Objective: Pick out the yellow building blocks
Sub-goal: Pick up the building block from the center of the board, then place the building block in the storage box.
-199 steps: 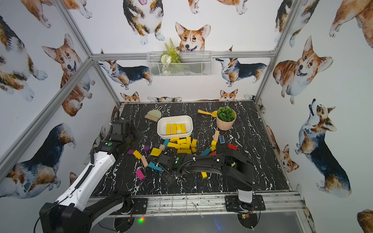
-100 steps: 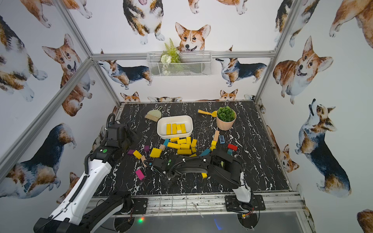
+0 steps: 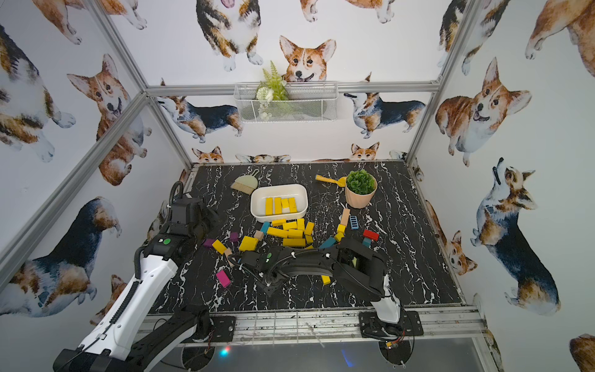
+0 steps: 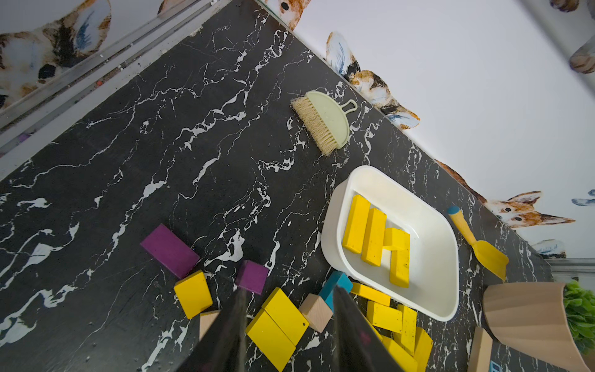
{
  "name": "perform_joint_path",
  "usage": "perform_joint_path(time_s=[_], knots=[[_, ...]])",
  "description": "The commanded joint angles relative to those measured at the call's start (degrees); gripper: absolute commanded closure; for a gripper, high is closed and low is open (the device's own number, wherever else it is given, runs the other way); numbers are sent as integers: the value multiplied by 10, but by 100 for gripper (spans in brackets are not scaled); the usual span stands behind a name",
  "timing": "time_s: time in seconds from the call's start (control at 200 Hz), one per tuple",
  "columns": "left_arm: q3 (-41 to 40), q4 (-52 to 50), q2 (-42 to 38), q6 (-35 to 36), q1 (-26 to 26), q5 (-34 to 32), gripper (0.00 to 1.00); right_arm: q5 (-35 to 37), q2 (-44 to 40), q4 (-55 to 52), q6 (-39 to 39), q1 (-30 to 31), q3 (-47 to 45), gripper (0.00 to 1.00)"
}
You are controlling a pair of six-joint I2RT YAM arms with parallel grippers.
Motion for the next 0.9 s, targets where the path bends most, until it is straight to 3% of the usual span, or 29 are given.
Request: perform_joint_path(time_s=[0.0,0.145,0.395,0.896], knots=[[-23,-3,-1,-2,1,-3,53,38,-37,-19,-18,0,22,87],[-30,-3,-4,-2,1,-5,53,102,-67,-21,-41,-13,37,93],[-32,-4,-5,9,1,-5,53,155,-76,-8,-54,-114,77,95],[-52,-10,-9,14,1,3,53,171,138,-27,-65,-313,317,96]])
